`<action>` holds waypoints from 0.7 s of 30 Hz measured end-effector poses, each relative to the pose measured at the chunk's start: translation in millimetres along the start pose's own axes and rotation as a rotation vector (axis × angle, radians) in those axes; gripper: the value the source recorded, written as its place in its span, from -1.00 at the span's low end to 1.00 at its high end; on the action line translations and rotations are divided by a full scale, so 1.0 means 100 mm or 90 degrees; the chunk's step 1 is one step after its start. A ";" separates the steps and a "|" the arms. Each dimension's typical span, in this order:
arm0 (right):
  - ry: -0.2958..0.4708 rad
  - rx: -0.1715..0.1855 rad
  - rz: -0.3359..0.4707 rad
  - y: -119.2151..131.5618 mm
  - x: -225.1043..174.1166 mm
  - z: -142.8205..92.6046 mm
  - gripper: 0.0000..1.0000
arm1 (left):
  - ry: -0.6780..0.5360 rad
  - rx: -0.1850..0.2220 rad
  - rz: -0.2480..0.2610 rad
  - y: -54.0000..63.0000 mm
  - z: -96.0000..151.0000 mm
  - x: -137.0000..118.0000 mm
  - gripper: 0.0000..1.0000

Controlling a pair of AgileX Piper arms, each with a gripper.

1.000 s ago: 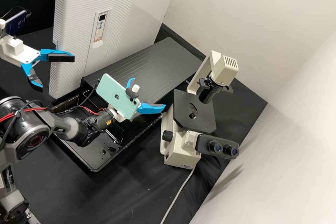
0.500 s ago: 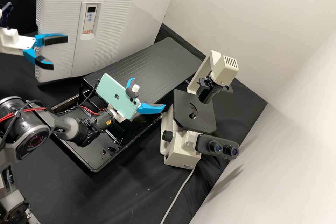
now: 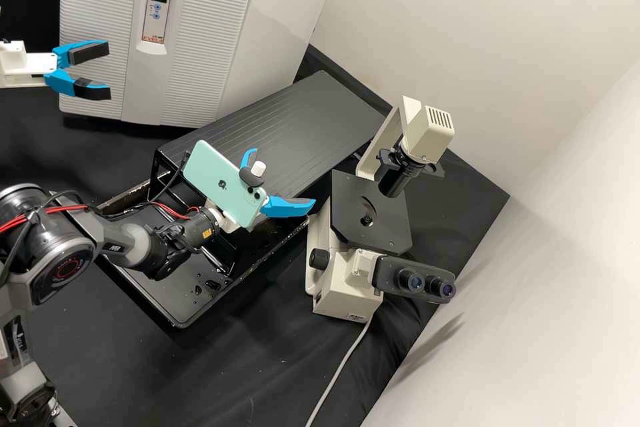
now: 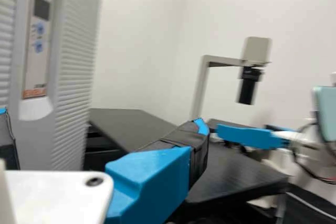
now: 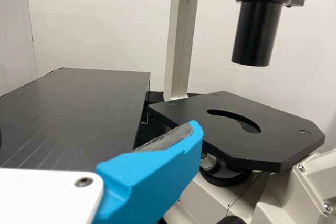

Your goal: Close the incubator door

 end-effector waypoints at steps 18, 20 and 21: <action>0.000 0.000 0.000 0.00 0.00 0.00 1.00 | 0.334 0.134 0.099 -0.01 -0.38 -0.06 1.00; 0.000 0.000 0.000 0.00 0.00 0.00 1.00 | 0.366 0.143 0.102 0.00 -0.41 -0.08 1.00; 0.000 0.000 0.000 0.00 0.00 0.00 1.00 | 0.375 0.146 0.103 0.00 -0.42 -0.08 1.00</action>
